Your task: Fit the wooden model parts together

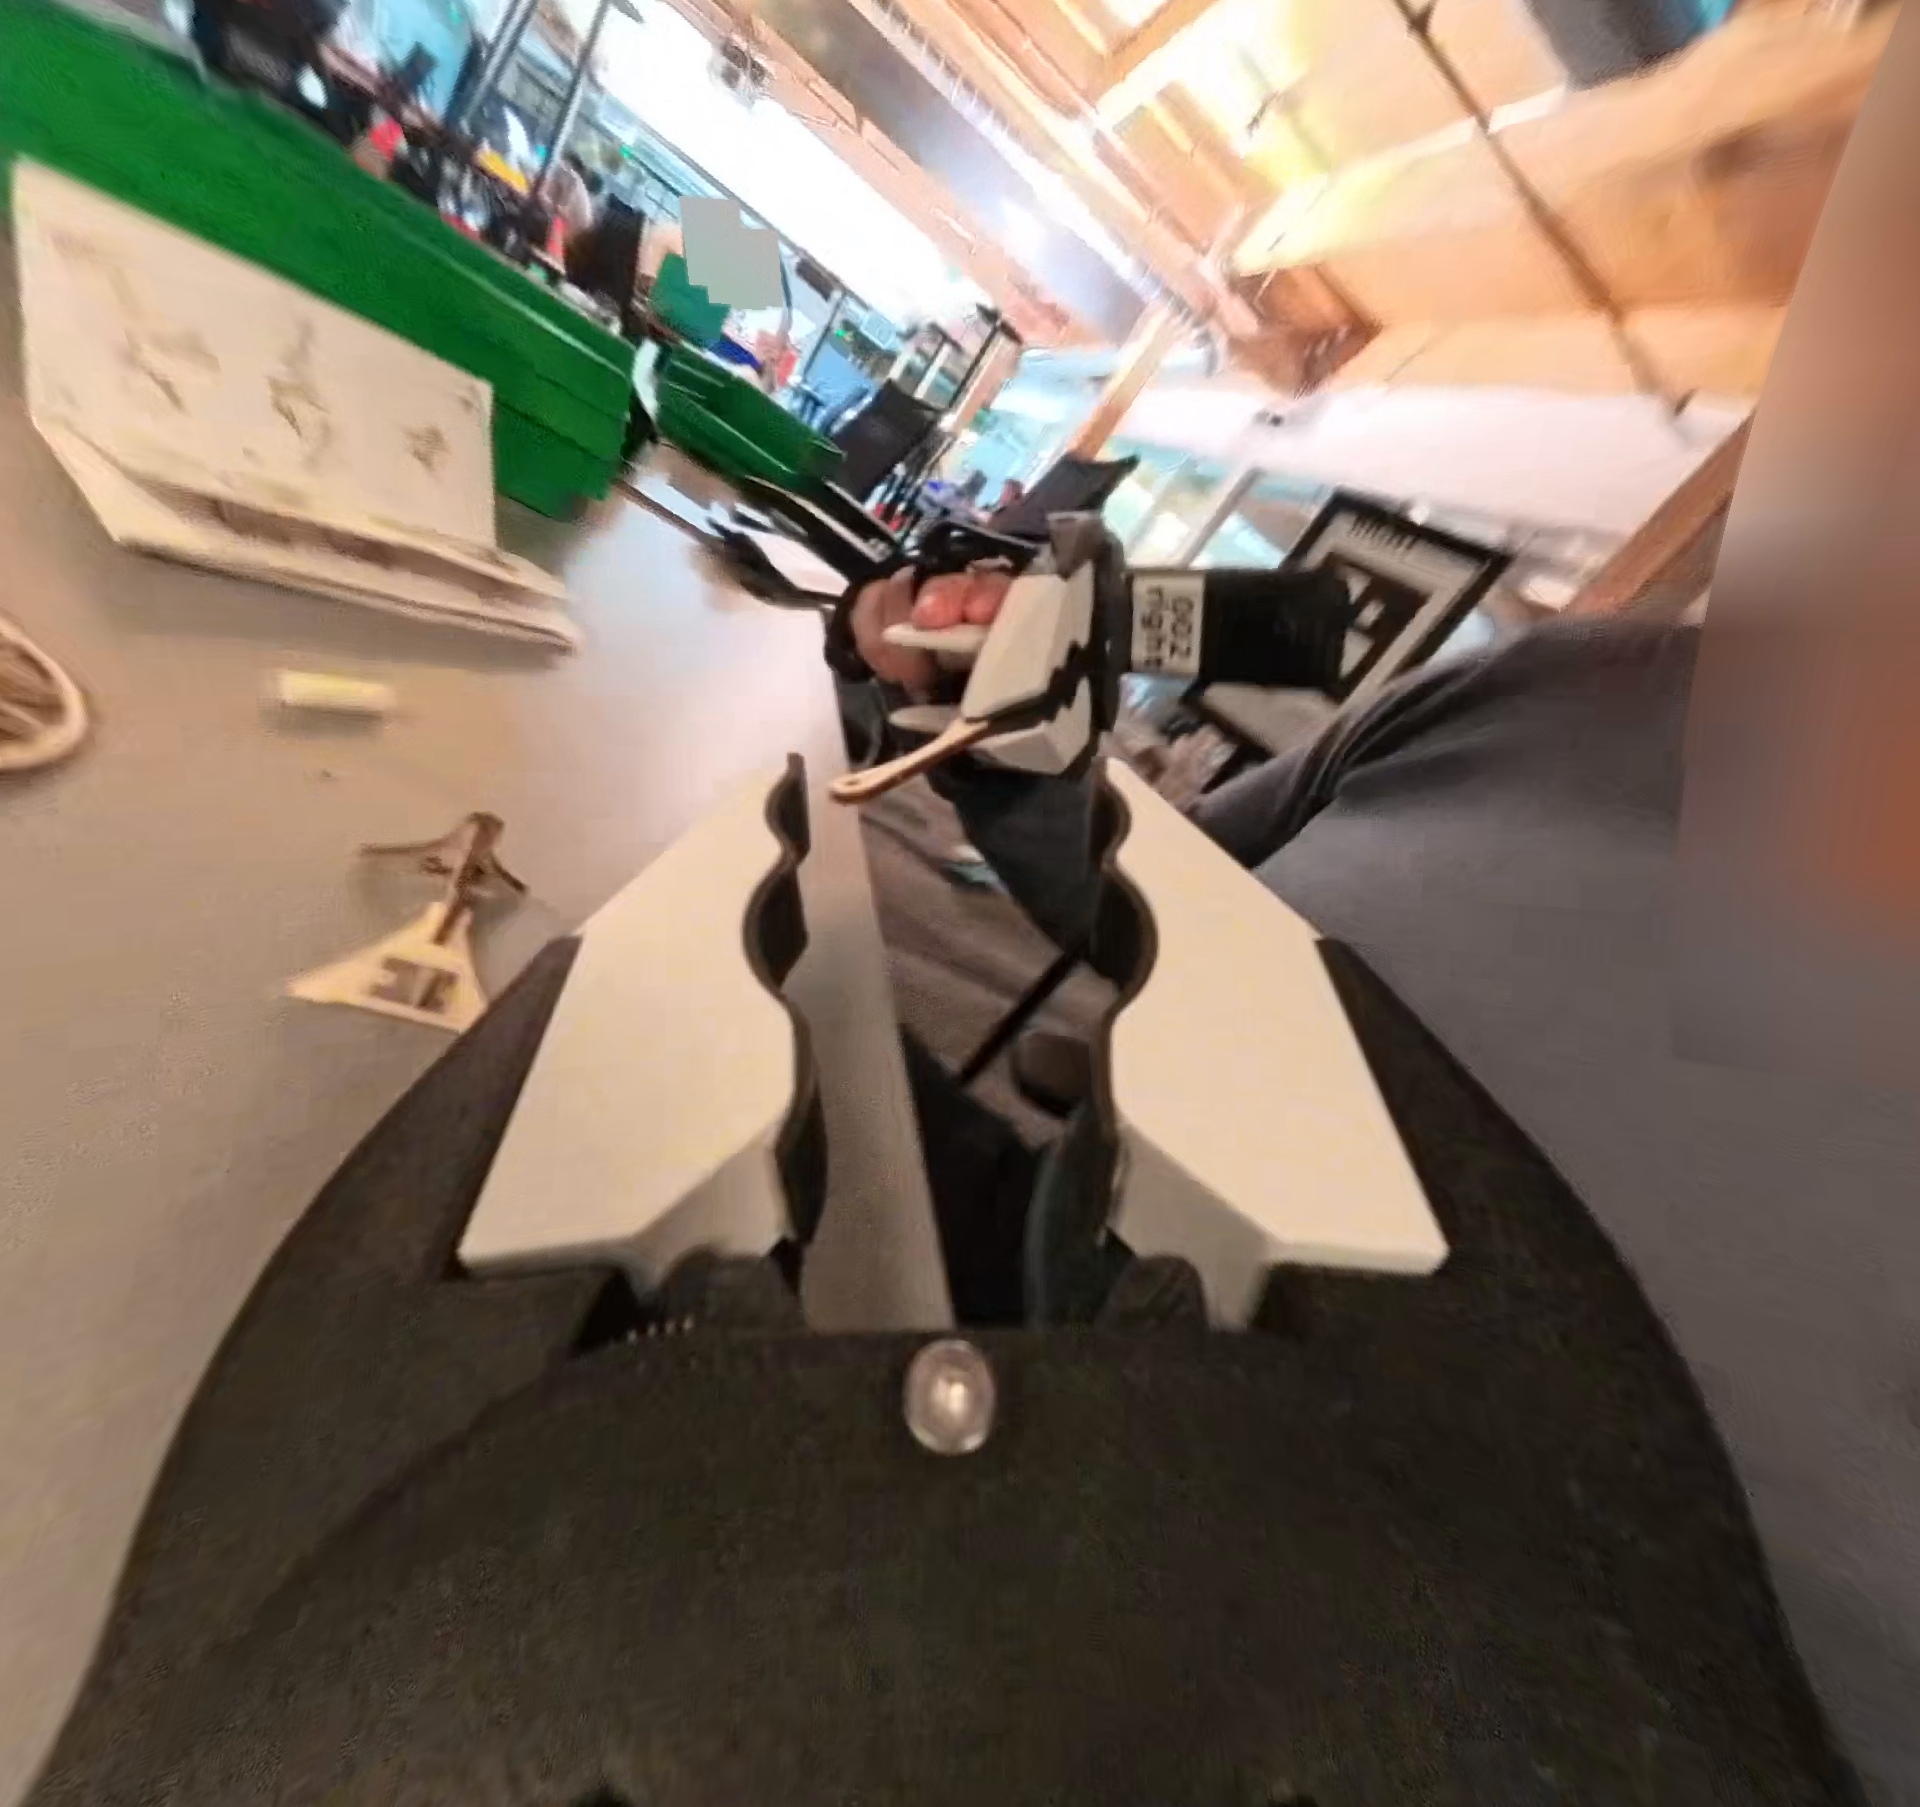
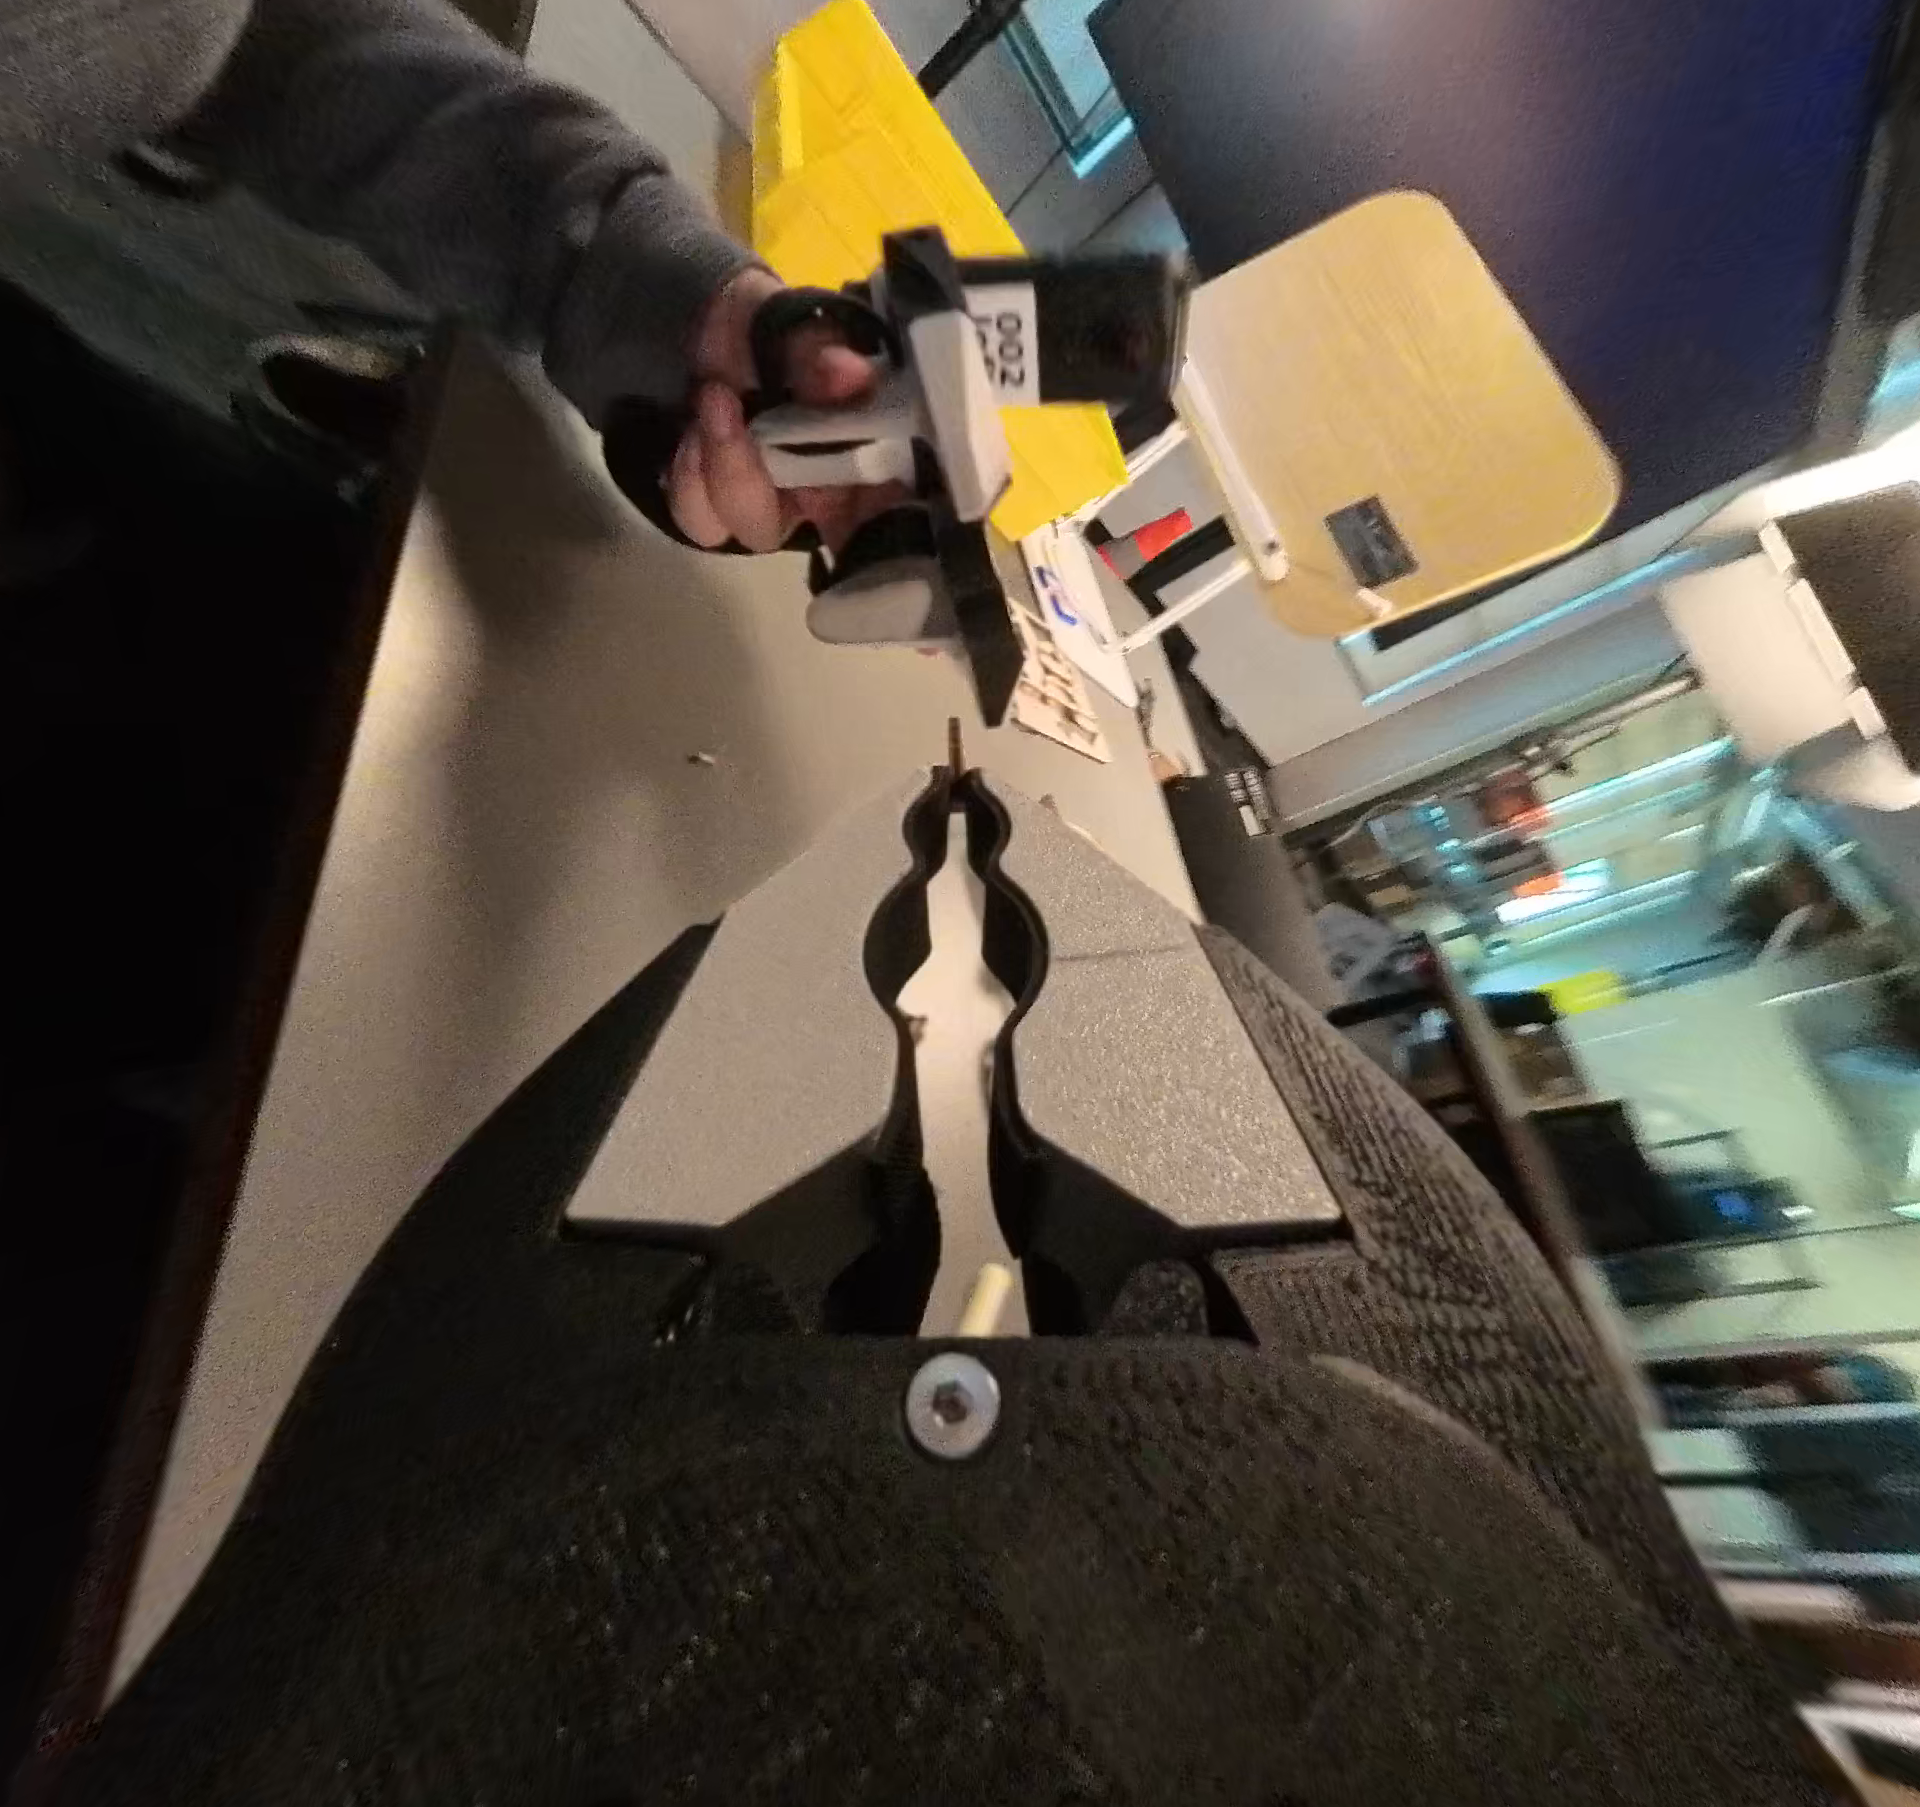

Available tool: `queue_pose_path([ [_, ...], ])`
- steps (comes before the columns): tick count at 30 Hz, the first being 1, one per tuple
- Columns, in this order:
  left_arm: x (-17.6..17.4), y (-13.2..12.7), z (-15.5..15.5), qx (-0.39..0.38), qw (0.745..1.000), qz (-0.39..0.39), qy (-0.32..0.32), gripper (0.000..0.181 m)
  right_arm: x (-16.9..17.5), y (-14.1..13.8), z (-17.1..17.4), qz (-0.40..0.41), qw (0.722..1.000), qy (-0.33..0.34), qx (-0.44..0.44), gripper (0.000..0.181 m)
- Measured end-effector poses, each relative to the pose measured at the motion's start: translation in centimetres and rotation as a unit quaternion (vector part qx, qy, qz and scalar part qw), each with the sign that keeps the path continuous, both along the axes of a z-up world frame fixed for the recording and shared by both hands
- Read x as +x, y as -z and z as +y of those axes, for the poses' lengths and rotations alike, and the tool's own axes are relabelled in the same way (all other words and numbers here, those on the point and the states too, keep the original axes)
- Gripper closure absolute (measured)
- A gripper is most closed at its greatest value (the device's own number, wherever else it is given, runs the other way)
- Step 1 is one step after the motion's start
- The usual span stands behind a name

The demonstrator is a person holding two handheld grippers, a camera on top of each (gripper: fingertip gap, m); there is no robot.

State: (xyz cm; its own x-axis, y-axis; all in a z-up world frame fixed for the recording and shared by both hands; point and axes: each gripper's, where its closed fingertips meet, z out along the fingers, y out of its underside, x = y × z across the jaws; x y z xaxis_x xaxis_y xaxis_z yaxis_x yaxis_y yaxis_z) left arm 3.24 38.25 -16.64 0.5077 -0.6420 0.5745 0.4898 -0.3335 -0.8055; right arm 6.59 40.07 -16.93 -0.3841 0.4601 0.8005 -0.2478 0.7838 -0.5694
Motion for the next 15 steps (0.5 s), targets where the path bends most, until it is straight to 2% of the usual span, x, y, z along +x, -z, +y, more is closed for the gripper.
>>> queue_pose_path([
  [5,0.3,-0.2,0.1,-0.093,0.982,-0.142,0.083,0.146,0.5,0.1,-0.7,0.034,0.990,-0.004,0.134,0.181],
  [9,0.2,0.7,0.3,-0.137,0.965,-0.191,0.118,0.152,0.7,0.3,-1.8,0.048,0.977,-0.013,0.208,0.181],
  [12,0.4,1.9,0.5,-0.172,0.959,-0.188,0.124,0.156,0.9,-0.2,-2.6,0.066,0.971,-0.023,0.230,0.181],
  [15,0.3,0.9,-0.1,-0.153,0.953,-0.215,0.148,0.159,1.0,-0.2,-2.9,0.067,0.965,-0.025,0.251,0.181],
])
